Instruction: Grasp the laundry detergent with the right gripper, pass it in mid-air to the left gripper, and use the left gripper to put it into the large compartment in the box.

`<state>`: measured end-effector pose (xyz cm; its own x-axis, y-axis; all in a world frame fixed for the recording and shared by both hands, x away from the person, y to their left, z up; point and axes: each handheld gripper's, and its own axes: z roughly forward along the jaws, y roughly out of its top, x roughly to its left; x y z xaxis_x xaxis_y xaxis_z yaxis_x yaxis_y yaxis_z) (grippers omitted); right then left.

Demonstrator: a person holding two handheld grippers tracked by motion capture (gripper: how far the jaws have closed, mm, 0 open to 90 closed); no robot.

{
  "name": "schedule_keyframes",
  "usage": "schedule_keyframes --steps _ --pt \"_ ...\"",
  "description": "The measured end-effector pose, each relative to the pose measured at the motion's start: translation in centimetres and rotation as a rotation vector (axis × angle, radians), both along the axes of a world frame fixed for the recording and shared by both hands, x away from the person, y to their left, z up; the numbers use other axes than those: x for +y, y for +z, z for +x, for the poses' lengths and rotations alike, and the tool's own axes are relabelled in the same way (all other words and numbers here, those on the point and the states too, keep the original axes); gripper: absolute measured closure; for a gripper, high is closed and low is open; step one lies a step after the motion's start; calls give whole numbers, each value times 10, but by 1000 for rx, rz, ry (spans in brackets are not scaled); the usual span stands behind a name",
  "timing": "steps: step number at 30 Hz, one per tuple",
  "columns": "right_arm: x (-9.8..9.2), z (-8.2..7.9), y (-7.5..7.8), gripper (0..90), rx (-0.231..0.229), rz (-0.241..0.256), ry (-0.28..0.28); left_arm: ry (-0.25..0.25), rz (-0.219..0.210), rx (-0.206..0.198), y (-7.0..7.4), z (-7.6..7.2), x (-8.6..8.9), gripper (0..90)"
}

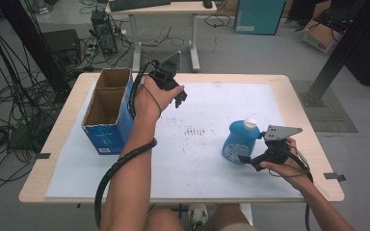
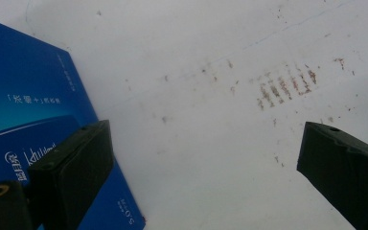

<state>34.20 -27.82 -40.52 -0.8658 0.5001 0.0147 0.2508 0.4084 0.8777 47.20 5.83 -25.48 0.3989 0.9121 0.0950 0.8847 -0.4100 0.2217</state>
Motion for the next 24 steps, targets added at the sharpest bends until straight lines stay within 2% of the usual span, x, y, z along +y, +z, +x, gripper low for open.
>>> schedule_keyframes --steps 10,24 --pt "4 1 0 16 -18 22 13 2 -4 -7 2 -2 -3 57" --pt "6 0 -1 16 -16 33 11 -3 -5 -2 1 -2 -4 57"
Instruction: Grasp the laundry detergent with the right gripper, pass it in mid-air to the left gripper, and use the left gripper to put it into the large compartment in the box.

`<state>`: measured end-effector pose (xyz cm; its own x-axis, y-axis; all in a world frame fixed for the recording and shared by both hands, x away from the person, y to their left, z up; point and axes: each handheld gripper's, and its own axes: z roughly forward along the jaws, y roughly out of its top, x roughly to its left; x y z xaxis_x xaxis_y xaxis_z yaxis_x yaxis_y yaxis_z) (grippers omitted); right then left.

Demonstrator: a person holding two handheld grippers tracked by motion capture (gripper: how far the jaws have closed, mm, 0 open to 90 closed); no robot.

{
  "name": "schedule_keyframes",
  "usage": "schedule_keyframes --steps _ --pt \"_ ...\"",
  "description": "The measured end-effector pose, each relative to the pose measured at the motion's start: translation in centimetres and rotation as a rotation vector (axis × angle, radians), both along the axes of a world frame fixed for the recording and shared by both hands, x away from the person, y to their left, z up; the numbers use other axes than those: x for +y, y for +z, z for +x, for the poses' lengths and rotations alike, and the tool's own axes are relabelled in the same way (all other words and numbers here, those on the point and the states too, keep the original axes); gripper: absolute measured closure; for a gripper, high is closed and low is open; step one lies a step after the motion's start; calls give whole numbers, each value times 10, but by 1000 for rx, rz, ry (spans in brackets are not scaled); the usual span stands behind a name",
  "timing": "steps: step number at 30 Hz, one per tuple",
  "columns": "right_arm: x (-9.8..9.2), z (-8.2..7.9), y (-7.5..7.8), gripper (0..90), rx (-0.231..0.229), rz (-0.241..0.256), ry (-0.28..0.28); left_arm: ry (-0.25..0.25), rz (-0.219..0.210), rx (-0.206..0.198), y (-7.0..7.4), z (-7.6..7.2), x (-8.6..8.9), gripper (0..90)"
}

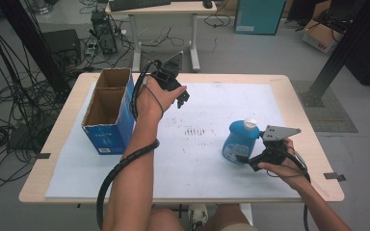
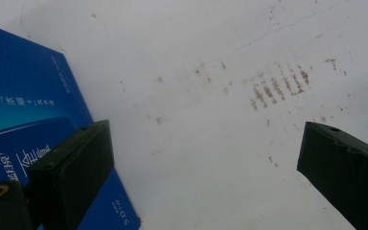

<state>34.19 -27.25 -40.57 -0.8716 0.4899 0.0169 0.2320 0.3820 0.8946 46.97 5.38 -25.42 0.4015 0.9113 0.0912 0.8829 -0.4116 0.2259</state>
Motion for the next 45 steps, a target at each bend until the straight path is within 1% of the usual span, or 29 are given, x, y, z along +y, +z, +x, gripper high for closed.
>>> schedule_keyframes --steps 5,11,14,25,30,34,40,45 --pt "0 1 0 15 -11 5 4 6 -3 -6 1 0 0 57" --pt "1 1 0 15 -9 7 5 4 -2 1 2 1 0 57" --pt "0 1 0 15 -9 8 10 5 -3 -6 1 1 0 57" --pt "0 1 0 14 -13 16 8 7 -3 -4 0 2 1 57" --pt "1 1 1 14 -12 17 9 5 -3 -7 1 2 1 57" --pt "1 2 1 14 -22 21 8 5 -3 -9 1 3 2 57" --pt "0 1 1 14 -21 25 11 4 1 -4 1 2 1 57" --pt "1 1 2 14 -24 30 9 4 -1 -12 2 2 0 56"
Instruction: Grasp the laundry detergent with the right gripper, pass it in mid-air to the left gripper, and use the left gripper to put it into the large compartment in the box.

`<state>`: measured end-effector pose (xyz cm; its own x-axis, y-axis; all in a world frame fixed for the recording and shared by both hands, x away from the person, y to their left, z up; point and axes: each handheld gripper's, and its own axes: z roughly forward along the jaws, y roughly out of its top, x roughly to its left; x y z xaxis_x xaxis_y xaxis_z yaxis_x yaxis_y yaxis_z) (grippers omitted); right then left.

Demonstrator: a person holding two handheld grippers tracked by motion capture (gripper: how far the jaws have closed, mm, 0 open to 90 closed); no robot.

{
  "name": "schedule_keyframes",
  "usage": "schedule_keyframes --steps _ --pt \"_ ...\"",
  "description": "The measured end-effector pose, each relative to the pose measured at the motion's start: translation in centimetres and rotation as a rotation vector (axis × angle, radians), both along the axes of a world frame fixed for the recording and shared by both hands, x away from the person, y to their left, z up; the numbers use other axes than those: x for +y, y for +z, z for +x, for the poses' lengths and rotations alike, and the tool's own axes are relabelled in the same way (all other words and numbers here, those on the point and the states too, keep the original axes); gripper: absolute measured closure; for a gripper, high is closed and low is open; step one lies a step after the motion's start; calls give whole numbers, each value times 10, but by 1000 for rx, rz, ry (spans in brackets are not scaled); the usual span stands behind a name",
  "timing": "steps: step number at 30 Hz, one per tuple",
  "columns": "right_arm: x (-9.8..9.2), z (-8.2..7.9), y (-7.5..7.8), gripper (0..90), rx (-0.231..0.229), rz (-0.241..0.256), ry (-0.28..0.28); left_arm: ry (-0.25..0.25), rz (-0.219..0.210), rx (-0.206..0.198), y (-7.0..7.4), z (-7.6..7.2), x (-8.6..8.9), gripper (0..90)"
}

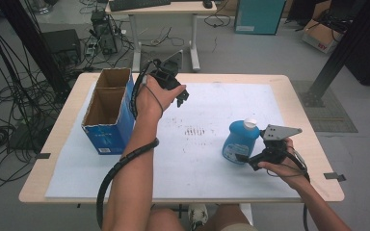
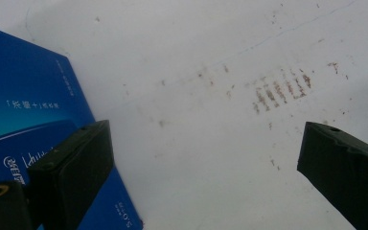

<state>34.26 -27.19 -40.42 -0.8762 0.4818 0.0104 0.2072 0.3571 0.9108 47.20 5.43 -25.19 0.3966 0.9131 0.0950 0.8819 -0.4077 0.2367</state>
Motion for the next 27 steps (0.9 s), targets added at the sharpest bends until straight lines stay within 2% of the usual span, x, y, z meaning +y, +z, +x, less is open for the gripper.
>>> schedule_keyframes --steps 27 --pt "0 -1 -2 16 -14 6 4 0 -2 2 0 -1 0 56"
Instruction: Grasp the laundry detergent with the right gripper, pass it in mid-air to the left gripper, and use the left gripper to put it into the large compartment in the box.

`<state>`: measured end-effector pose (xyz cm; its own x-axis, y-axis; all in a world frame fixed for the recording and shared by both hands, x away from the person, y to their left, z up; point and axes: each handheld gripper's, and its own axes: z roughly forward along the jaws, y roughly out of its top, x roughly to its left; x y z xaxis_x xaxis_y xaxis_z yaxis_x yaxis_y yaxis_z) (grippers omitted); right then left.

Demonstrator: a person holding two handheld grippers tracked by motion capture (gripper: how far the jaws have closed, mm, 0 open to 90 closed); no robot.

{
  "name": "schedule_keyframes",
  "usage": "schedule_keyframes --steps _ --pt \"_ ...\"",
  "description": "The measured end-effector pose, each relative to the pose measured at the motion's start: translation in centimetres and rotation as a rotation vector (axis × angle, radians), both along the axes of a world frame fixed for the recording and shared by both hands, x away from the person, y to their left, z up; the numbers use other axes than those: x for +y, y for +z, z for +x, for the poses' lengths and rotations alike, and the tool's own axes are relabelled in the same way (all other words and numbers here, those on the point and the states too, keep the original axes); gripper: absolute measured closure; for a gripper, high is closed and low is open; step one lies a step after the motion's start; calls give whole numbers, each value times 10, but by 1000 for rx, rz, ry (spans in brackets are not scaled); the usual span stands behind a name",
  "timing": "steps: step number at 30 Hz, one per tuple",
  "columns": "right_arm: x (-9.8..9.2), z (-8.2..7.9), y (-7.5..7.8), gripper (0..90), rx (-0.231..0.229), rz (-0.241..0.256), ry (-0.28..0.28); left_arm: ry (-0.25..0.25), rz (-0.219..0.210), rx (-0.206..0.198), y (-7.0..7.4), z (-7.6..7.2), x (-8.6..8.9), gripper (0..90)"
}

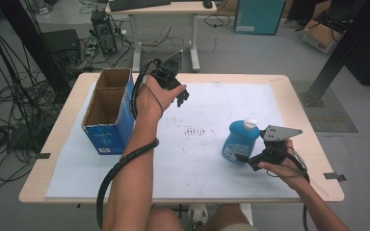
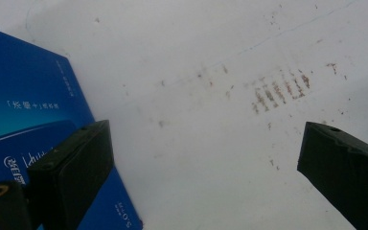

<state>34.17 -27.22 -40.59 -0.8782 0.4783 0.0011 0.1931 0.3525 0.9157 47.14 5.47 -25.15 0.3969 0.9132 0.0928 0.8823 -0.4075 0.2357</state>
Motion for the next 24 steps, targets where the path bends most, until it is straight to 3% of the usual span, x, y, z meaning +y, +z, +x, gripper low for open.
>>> schedule_keyframes --steps 24 --pt "-1 2 -6 25 -5 1 -16 -2 -1 -2 0 0 -1 56"
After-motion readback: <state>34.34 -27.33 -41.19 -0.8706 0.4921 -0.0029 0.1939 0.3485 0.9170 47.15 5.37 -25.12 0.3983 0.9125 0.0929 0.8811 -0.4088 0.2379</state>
